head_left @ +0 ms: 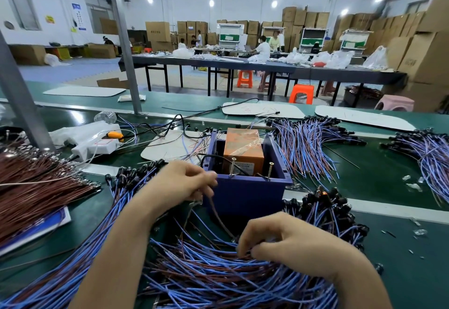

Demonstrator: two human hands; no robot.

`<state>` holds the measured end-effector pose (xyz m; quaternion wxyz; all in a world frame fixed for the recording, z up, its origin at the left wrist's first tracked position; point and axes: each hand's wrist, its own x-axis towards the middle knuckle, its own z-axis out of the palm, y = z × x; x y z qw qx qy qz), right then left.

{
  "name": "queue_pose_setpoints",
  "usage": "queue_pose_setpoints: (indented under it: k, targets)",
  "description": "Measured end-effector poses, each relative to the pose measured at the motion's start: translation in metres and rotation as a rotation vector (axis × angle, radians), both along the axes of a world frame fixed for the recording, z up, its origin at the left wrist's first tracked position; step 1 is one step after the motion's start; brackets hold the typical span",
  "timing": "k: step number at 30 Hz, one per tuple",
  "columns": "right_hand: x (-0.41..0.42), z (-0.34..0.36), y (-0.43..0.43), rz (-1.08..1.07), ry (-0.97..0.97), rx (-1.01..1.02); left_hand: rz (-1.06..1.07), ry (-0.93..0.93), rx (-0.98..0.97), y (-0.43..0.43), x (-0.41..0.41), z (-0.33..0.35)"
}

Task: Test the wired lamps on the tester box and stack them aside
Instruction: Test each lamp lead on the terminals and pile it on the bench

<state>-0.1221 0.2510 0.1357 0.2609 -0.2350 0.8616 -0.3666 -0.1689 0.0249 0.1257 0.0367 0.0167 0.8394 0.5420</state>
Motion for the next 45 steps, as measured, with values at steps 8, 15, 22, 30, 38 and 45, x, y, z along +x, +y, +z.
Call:
queue_pose_setpoints:
  k: [8, 15, 22, 30, 38, 45]
  targets:
    - [-0.002, -0.003, -0.012, 0.077, -0.055, -0.055, 0.477, -0.006, -0.569, -0.051, -0.016, -0.027]
    - [-0.003, -0.006, -0.013, 0.057, -0.022, 0.006, 0.591, 0.154, -0.495, -0.044, -0.021, -0.033]
    - [-0.006, -0.012, -0.013, -0.197, 0.132, -0.256, 0.43, 0.391, 0.009, -0.011, 0.003, 0.014]
    - [-0.008, -0.005, -0.002, -0.322, 0.184, -0.627, -0.099, 0.22, 0.27, 0.046, 0.021, 0.017]
    - [-0.015, -0.002, 0.012, -0.83, 0.089, -1.197, -0.232, 0.124, 0.091, 0.035, 0.015, 0.012]
    - [-0.015, -0.001, 0.039, -1.287, 0.081, -1.541, -0.234, -0.01, -0.101, -0.002, 0.012, 0.011]
